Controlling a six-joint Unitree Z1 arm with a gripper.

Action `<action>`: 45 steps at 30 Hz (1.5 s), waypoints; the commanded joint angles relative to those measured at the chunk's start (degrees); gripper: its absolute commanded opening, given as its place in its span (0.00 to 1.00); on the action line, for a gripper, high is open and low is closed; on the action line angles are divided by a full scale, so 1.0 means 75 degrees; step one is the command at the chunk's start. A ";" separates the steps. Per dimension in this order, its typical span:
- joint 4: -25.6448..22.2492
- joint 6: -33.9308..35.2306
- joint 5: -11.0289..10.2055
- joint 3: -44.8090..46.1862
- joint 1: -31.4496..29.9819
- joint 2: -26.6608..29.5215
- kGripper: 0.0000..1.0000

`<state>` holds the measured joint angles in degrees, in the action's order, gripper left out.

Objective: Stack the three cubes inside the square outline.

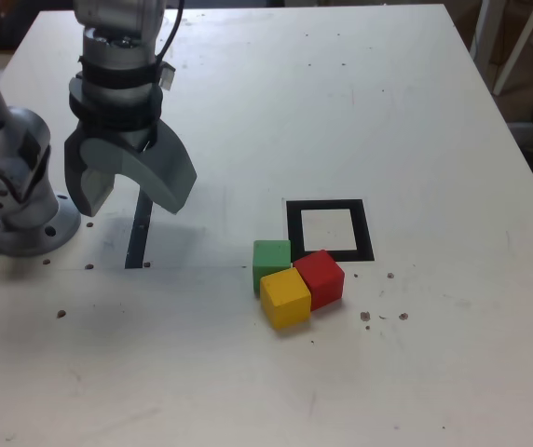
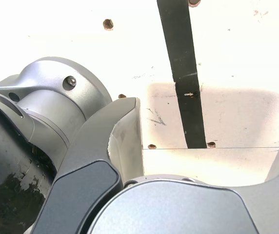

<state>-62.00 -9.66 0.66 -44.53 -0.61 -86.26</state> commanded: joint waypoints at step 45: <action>-0.0569 -0.0244 -0.0896 -0.2595 -0.1535 -0.1426 0.99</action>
<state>-66.18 -10.68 -5.68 -62.87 -11.91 -96.36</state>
